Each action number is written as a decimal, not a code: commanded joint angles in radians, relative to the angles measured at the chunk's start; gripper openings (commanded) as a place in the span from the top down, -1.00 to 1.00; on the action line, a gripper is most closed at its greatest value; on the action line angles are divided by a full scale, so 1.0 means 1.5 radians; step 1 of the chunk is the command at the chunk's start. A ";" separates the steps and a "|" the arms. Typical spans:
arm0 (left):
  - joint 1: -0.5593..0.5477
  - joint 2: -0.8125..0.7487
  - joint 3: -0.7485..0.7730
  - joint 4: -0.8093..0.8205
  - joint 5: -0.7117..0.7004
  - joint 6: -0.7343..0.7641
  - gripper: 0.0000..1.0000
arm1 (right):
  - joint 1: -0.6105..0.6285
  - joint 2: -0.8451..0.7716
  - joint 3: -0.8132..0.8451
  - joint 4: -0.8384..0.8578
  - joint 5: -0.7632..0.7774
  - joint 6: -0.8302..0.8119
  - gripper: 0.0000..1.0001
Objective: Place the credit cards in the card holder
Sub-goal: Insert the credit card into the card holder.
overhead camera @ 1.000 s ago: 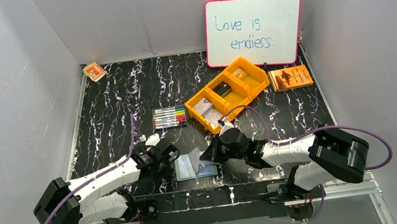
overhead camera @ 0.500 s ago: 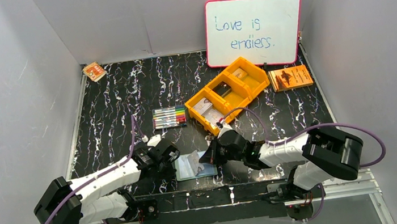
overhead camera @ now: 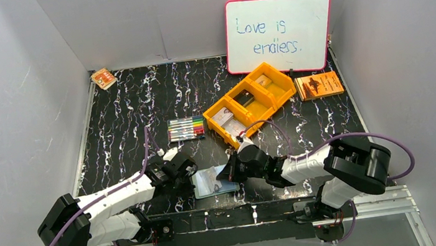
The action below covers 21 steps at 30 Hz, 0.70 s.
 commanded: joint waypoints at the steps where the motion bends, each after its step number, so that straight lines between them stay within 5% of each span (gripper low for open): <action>1: 0.002 0.002 -0.023 -0.008 0.013 -0.001 0.75 | 0.010 0.014 -0.001 0.020 0.032 0.018 1.00; 21: 0.003 -0.002 -0.038 0.012 0.031 -0.002 0.78 | 0.044 0.061 0.024 0.010 0.059 0.043 1.00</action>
